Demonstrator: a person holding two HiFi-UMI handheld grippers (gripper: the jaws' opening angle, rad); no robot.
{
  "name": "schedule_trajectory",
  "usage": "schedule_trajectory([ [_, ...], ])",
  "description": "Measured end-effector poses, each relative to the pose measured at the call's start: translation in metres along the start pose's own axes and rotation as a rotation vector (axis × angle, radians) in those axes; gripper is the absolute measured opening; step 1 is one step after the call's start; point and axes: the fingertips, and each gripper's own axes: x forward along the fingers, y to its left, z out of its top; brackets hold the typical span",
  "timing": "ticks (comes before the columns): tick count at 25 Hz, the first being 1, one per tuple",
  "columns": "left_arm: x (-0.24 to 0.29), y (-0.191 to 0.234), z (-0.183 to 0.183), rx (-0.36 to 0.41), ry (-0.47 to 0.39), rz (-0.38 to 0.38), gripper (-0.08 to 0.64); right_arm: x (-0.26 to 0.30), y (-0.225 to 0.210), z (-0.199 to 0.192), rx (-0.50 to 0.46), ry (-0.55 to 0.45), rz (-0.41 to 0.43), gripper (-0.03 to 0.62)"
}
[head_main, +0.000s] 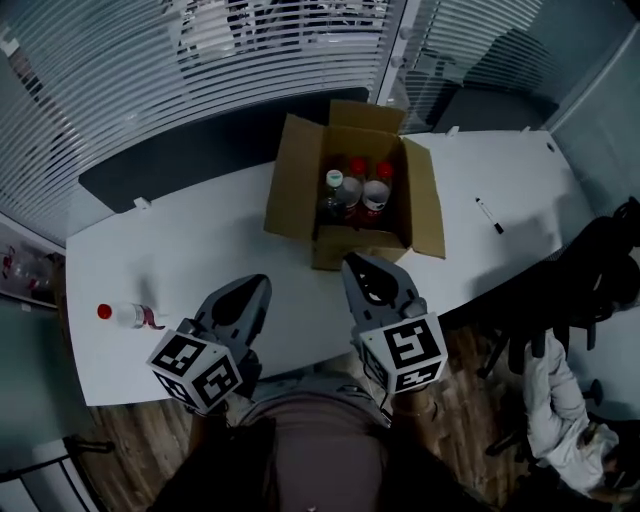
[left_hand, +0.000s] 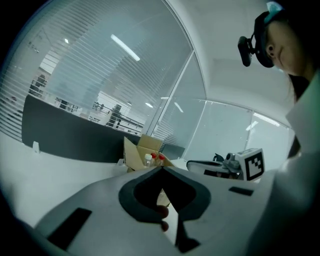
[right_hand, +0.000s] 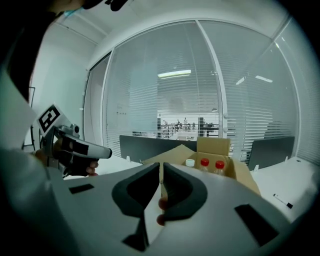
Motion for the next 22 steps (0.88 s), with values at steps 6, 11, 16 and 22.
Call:
schedule_trajectory([
  [6, 0.004, 0.007, -0.004, -0.017, 0.005, 0.002, 0.009, 0.002, -0.01, -0.003, 0.013, 0.023, -0.017, 0.031],
  [11, 0.006, 0.01, -0.009, -0.038, -0.002, 0.008, 0.009, 0.007, -0.015, -0.002, 0.0, 0.023, -0.01, 0.031],
  [16, 0.012, 0.006, -0.005, -0.042, -0.023, 0.035, 0.009, 0.011, -0.022, 0.004, -0.014, 0.023, 0.033, 0.031],
  [22, 0.026, -0.001, 0.007, -0.064, -0.031, 0.09, 0.009, 0.025, -0.044, 0.015, -0.053, 0.015, 0.072, 0.031],
])
